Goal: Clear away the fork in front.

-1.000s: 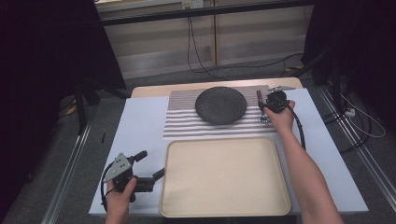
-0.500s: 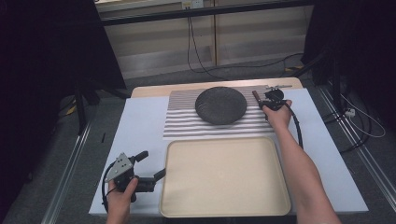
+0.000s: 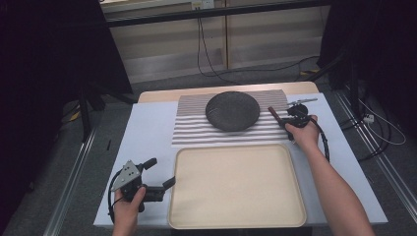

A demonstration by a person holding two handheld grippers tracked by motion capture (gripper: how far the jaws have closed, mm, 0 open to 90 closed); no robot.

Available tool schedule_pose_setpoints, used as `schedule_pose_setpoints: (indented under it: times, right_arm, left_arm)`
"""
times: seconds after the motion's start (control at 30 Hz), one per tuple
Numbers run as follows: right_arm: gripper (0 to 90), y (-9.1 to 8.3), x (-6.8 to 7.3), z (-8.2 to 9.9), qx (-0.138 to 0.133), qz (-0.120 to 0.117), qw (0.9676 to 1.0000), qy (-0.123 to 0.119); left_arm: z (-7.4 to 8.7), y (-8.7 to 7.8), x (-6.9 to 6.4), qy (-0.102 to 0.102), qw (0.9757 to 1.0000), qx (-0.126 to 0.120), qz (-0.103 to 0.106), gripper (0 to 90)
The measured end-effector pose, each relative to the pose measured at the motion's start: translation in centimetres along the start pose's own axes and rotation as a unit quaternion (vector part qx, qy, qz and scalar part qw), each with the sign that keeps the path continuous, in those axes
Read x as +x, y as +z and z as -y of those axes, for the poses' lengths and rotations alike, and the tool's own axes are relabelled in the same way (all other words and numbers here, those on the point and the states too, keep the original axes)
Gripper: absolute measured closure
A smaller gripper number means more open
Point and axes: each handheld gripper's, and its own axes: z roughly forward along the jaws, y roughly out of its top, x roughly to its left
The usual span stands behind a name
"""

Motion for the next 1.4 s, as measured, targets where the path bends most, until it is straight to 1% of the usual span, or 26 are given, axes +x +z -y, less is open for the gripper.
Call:
schedule_pose_setpoints:
  times: [0.07,0.1,0.13,0.17,0.23,0.3,0.33,0.37,0.4,0.43,0.47,0.5,0.57,0.6,0.7,0.77,0.8,0.9,0.97,1.0,1.07,1.13,1.2,1.27,1.3,1.4]
  right_arm:
    - [73.1,-0.1,-0.1,0.1,0.005,-0.010,0.9999,-0.002]
    - [72.6,-0.1,0.0,0.1,0.006,-0.010,0.9999,-0.005]
    - [72.3,0.0,0.2,0.1,0.008,-0.005,0.9999,-0.012]
    - [72.3,0.0,0.4,-0.1,0.013,0.004,0.9996,-0.026]
    - [73.1,0.1,0.6,-0.2,0.017,0.010,0.9997,-0.015]
    - [74.9,0.2,0.6,-0.3,0.021,0.013,0.9996,-0.012]
    - [75.9,0.2,0.5,-0.4,0.020,0.015,0.9997,-0.004]
    - [77.1,0.3,0.7,-0.4,0.021,0.018,0.9996,-0.007]
    - [77.5,0.3,0.9,-0.4,0.021,0.024,0.9994,-0.012]
    - [77.6,0.3,0.9,-0.4,0.022,0.025,0.9994,-0.009]
    - [77.7,0.3,0.8,-0.4,0.019,0.021,0.9996,-0.002]
    - [77.7,0.3,0.7,-0.3,0.018,0.018,0.9997,0.004]
    - [77.9,0.3,0.6,-0.2,0.012,0.016,0.9998,0.004]
    - [78.0,0.2,0.5,-0.1,0.009,0.013,0.9998,0.011]
    - [78.1,0.2,0.4,-0.1,0.009,0.009,0.9999,0.010]
    - [78.2,0.1,0.3,-0.2,0.009,0.005,0.9999,0.012]
    - [78.2,0.2,0.2,-0.1,0.005,0.005,1.0000,0.006]
    - [78.2,0.0,-0.1,0.1,-0.006,-0.006,0.9996,0.026]
    - [78.3,-0.4,-0.2,0.0,-0.019,-0.013,0.9995,0.022]
    - [78.3,-0.8,-0.1,0.0,-0.023,-0.019,0.9992,0.025]
    - [78.3,-1.3,-0.1,-0.1,-0.038,-0.024,0.9988,0.020]
    - [78.3,-1.8,0.0,-0.3,-0.046,-0.028,0.9984,0.018]
    - [78.3,-2.3,0.1,-0.4,-0.059,-0.038,0.9973,0.022]
    - [78.3,-2.8,0.3,-0.5,-0.065,-0.042,0.9968,0.017]
    - [78.3,-3.0,0.3,-0.5,-0.068,-0.046,0.9964,0.020]
    - [78.3,-4.0,0.5,-0.7,-0.087,-0.052,0.9947,0.018]
  left_arm:
    - [0.0,0.0,0.0,-0.001,1.0000,0.001,-0.001,2.5]
    - [0.0,0.1,0.0,0.000,1.0000,0.001,-0.001,2.5]
    - [0.0,0.1,0.0,0.000,1.0000,0.001,-0.001,2.5]
    - [-0.1,0.1,0.0,0.000,1.0000,0.000,0.000,2.5]
    - [-0.1,0.3,0.1,0.003,1.0000,0.002,-0.001,2.5]
    - [-0.1,0.5,0.1,-0.001,1.0000,-0.001,-0.002,2.5]
    - [-0.1,0.6,0.1,0.000,1.0000,-0.001,-0.001,2.5]
    - [-0.2,0.6,0.1,-0.002,1.0000,0.000,-0.002,2.5]
    - [-0.2,0.7,0.1,0.001,1.0000,0.000,0.001,2.5]
    - [-0.2,0.7,0.1,0.004,1.0000,0.001,0.001,2.5]
    - [-0.2,0.8,0.0,0.001,1.0000,-0.001,0.002,2.5]
    - [-0.3,0.8,0.0,0.005,1.0000,0.000,0.003,2.5]
    - [-0.3,0.8,0.1,0.005,1.0000,-0.002,0.003,2.5]
    - [-0.3,0.9,0.1,0.002,1.0000,-0.002,0.003,2.5]
    - [-0.3,0.8,0.0,0.000,1.0000,-0.003,0.002,2.5]
    - [-0.3,0.7,0.0,0.005,1.0000,-0.004,0.002,2.5]
    - [-0.3,0.7,0.0,0.003,1.0000,-0.004,0.002,2.5]
    - [-0.3,0.7,0.0,0.000,1.0000,-0.004,0.000,2.5]
    - [-0.3,0.7,0.0,0.001,1.0000,-0.003,0.001,2.5]
    - [-0.3,0.7,0.0,0.001,1.0000,-0.002,0.000,2.5]
    - [-0.3,0.7,-0.1,0.000,1.0000,-0.002,0.000,2.5]
    - [-0.3,0.7,-0.1,0.002,1.0000,-0.002,0.000,2.5]
    - [-0.3,0.7,-0.2,0.002,1.0000,-0.002,0.001,2.5]
    - [-0.3,0.7,-0.3,0.002,1.0000,-0.001,0.001,2.5]
    - [-0.3,0.7,-0.3,0.001,1.0000,-0.001,0.001,2.5]
    - [-0.4,0.7,-0.3,0.000,1.0000,-0.004,0.001,2.5]
